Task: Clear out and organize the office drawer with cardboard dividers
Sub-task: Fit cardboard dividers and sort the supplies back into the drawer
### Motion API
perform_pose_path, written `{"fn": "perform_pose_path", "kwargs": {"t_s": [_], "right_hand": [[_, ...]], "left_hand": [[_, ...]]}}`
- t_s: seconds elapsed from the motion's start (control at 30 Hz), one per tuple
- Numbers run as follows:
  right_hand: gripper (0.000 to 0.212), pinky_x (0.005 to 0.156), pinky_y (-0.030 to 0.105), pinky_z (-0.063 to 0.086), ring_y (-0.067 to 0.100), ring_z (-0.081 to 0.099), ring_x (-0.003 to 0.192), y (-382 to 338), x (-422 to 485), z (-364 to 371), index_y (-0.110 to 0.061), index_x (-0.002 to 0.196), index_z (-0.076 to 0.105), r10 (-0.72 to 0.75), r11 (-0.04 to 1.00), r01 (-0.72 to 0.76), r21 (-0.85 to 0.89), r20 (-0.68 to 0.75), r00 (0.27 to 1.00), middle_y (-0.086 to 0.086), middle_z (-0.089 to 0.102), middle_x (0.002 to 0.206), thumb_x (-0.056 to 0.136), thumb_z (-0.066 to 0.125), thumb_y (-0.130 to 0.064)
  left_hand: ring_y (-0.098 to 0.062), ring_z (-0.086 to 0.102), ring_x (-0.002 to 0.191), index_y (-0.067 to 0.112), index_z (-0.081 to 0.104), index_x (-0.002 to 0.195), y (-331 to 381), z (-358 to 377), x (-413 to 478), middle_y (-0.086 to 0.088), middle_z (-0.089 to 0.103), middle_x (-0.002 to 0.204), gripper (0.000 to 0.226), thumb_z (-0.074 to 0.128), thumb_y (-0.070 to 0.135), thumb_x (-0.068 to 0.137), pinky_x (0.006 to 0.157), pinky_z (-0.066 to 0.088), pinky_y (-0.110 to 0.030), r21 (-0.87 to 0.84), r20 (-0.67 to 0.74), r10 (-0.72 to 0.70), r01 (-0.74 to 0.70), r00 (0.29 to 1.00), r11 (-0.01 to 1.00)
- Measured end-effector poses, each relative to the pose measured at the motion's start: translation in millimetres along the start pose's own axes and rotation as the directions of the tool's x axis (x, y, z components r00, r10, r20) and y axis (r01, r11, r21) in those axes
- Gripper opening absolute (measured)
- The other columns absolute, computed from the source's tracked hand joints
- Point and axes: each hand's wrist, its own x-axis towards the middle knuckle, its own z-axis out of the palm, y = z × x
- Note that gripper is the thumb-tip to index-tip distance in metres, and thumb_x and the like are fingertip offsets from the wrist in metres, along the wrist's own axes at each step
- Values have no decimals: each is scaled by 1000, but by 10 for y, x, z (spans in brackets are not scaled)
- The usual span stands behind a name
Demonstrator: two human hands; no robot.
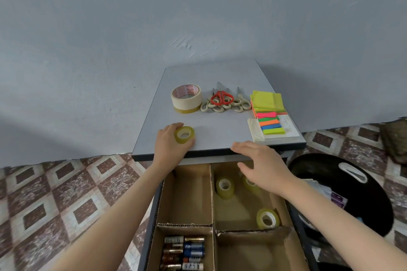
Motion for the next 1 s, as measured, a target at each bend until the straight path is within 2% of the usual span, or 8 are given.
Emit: {"fn": "perform_pose_path", "kwargs": {"t_s": [0.1, 0.2, 0.33, 0.4, 0.5, 0.73, 0.87, 1.0], "right_hand": [[54, 97, 20, 40, 3, 56, 104, 8, -125, 29, -31, 143, 37, 56, 995, -50, 84, -66, 996, -14, 50, 135, 92, 55, -28], [38, 77, 13, 46, -2, 53, 71, 98, -366, 142, -22, 127, 58, 118, 979, -82, 189, -192, 974, -9, 61, 114, 89, 61, -21], [27, 76, 23, 48, 12, 60, 89, 430, -546, 342, -15, 113, 67, 278, 953, -237, 191, -232, 932, -3, 62, 105, 86, 63, -14], [29, 69, 21, 45, 14, 60, 86, 591, -578, 437, -15, 115, 67, 364, 926, -322, 197, -238, 901, -1, 61, 109, 86, 63, -12], [27, 61, 15, 38, 7, 52, 76, 743, -574, 550, -17, 112, 68, 413, 907, -371, 199, -245, 877, -3, 62, 112, 86, 63, -14], [17, 79, 31, 51, 17, 61, 94, 880, -340, 536, -17, 99, 72, 418, 896, -362, 256, -216, 882, -3, 65, 107, 87, 61, -12], [31, 92, 29, 47, 15, 58, 109, 936, -338, 483, -17, 111, 69, 399, 904, -343, 256, -214, 892, -5, 61, 124, 86, 56, -3], [41, 101, 40, 44, 22, 53, 119, 998, -349, 434, -16, 127, 59, 454, 870, -400, 288, -156, 877, 1, 55, 134, 88, 56, -5]], "left_hand": [[-13, 51, 105, 20, 53, 122, 84, -78, -365, 7, 55, 112, 50, 74, 30, 78, 86, 45, -25, -71, -18, 36, -37, 999, 997], [-3, 55, 99, 25, 53, 119, 249, -72, -801, 13, 57, 108, 51, 77, 28, 75, 81, 42, -11, -165, 18, 91, -87, 996, 982], [-1, 56, 100, 32, 50, 115, 308, 226, -1175, 16, 59, 107, 51, 77, 23, 73, 82, 44, -9, -204, 209, 113, -69, 971, 976], [-3, 54, 103, 35, 47, 115, 282, 449, -1224, 16, 56, 109, 51, 76, 22, 75, 83, 43, -8, -155, 300, 100, -54, 949, 986], [-8, 52, 109, 30, 48, 121, 227, 731, -1146, 10, 56, 115, 53, 75, 22, 76, 93, 46, -23, -85, 370, 54, -24, 928, 996], [-16, 50, 116, 18, 47, 127, 257, 1266, -820, -1, 51, 127, 60, 75, 15, 75, 98, 43, -28, 8, 384, -31, 31, 923, 1000], [-18, 51, 116, 14, 46, 129, 308, 1511, -721, -4, 51, 127, 62, 76, 13, 74, 94, 43, -25, 28, 380, -17, 7, 925, 1000], [-20, 52, 115, 13, 47, 128, 312, 1662, -660, -6, 52, 127, 62, 76, 13, 74, 93, 43, -24, 65, 384, -7, -20, 923, 998]]}}
